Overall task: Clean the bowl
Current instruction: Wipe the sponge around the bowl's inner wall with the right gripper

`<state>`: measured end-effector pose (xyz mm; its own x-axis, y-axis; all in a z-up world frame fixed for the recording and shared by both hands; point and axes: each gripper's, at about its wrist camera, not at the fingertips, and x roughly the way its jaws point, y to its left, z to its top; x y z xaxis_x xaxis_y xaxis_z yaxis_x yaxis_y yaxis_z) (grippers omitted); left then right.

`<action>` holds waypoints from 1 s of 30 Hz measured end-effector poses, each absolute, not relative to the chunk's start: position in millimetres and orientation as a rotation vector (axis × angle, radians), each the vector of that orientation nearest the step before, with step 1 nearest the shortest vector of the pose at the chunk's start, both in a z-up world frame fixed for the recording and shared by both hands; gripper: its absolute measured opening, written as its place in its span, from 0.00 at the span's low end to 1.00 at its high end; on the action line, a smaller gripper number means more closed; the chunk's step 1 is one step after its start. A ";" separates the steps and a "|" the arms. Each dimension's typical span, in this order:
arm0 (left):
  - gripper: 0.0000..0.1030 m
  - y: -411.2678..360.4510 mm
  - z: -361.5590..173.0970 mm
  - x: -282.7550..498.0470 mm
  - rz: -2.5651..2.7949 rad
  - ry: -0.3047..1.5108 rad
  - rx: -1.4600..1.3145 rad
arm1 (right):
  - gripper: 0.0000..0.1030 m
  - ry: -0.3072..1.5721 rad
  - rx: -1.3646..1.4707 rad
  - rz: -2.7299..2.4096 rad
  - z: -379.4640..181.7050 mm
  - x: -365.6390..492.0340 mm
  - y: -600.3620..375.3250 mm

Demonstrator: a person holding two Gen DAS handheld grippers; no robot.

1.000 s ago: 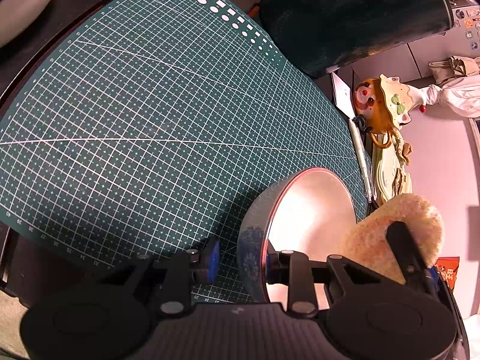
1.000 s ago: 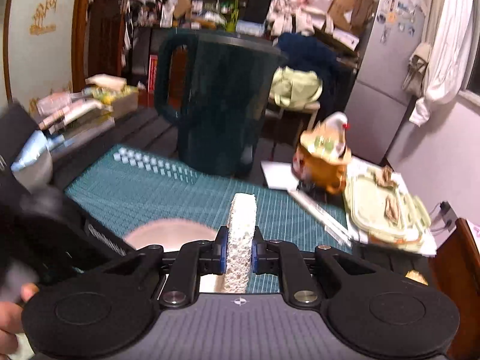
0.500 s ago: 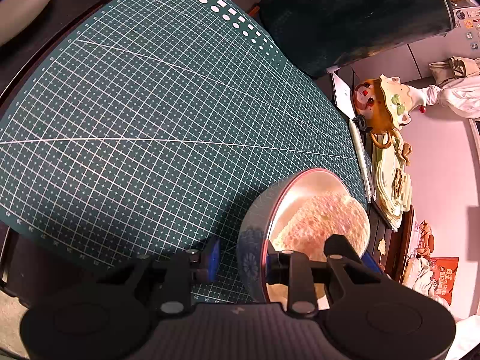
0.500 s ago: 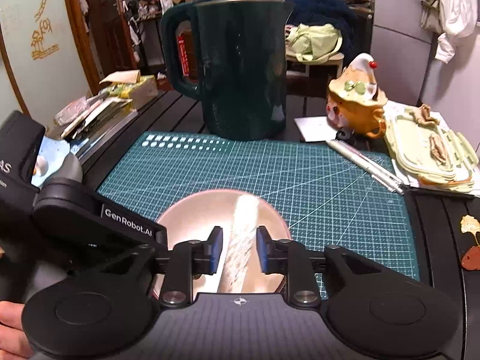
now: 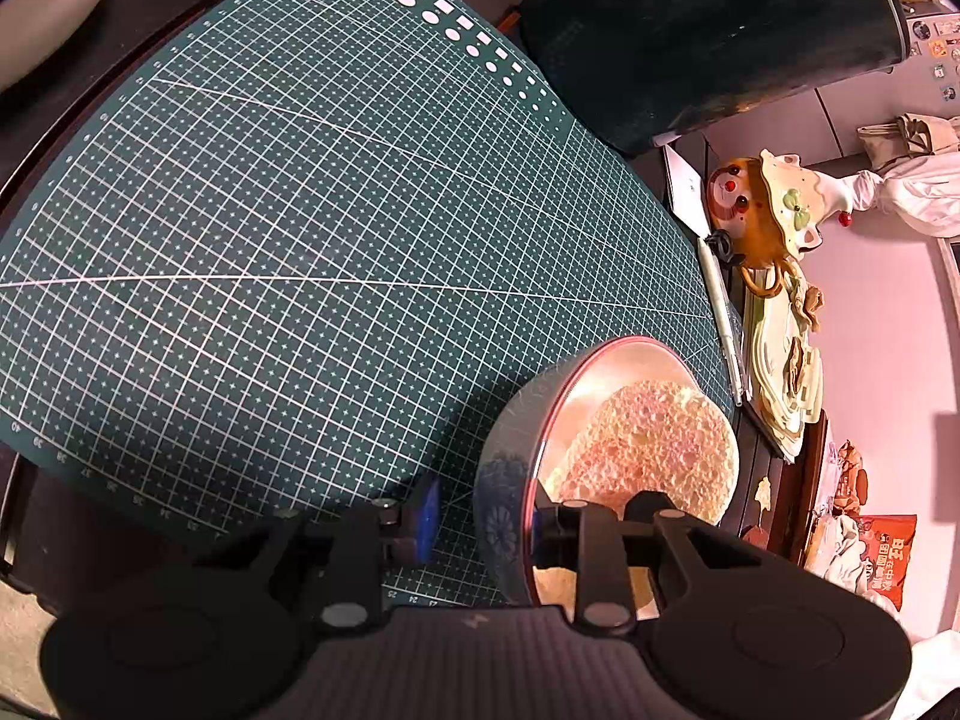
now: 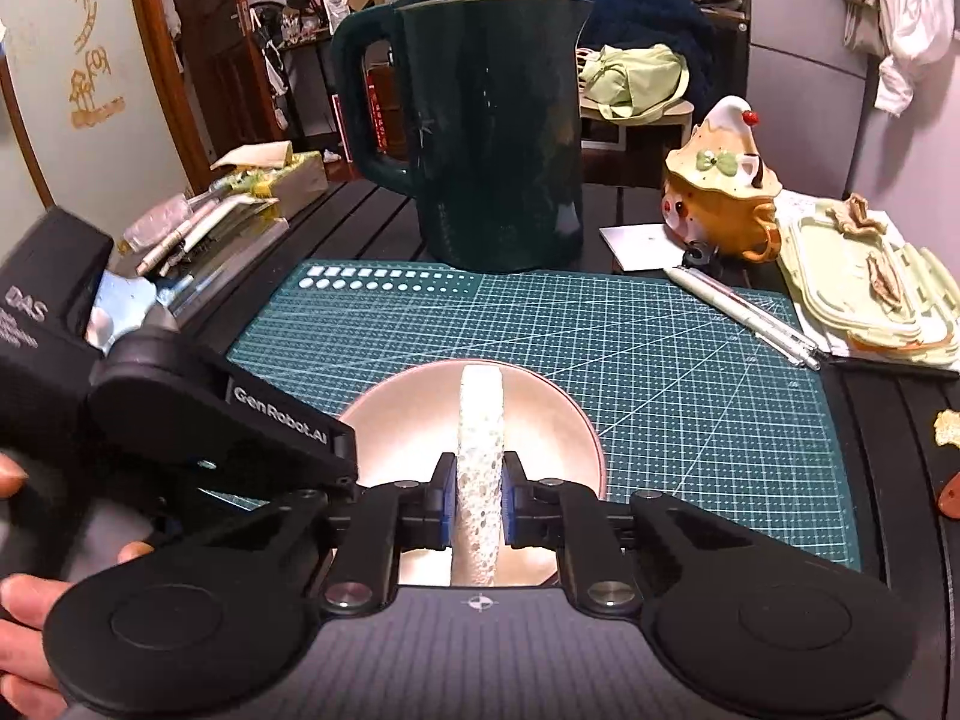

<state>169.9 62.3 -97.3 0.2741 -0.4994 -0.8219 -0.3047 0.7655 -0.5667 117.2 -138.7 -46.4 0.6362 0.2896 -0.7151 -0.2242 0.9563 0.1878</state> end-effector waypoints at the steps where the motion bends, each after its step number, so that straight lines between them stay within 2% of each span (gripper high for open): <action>1: 0.27 62.7 -97.5 170.0 -0.148 1.321 -0.740 | 0.13 0.835 0.087 0.300 -46.7 118.0 -138.3; 5: 0.27 64.0 -97.5 170.1 -0.150 1.321 -0.740 | 0.13 0.851 0.098 0.326 -48.2 121.2 -136.7; 11: 0.28 66.4 -98.1 170.2 -0.150 1.321 -0.740 | 0.11 0.802 -0.142 0.245 -51.9 115.2 -120.5; 14: 0.27 67.5 -98.3 170.6 -0.150 1.322 -0.740 | 0.11 0.730 -0.202 0.201 -35.0 109.3 -123.9; 18: 0.27 67.8 -98.0 170.4 -0.149 1.322 -0.741 | 0.11 0.707 -0.073 0.220 -14.5 111.2 -143.0; 22: 0.27 66.4 -97.4 170.9 -0.148 1.321 -0.743 | 0.11 0.830 0.162 0.323 -29.3 124.8 -156.5; 26: 0.27 64.8 -96.9 170.1 -0.149 1.320 -0.742 | 0.12 0.872 0.079 0.325 -53.4 131.0 -138.9; 30: 0.27 64.5 -96.9 169.7 -0.149 1.322 -0.743 | 0.12 0.827 -0.143 0.258 -56.3 124.8 -121.6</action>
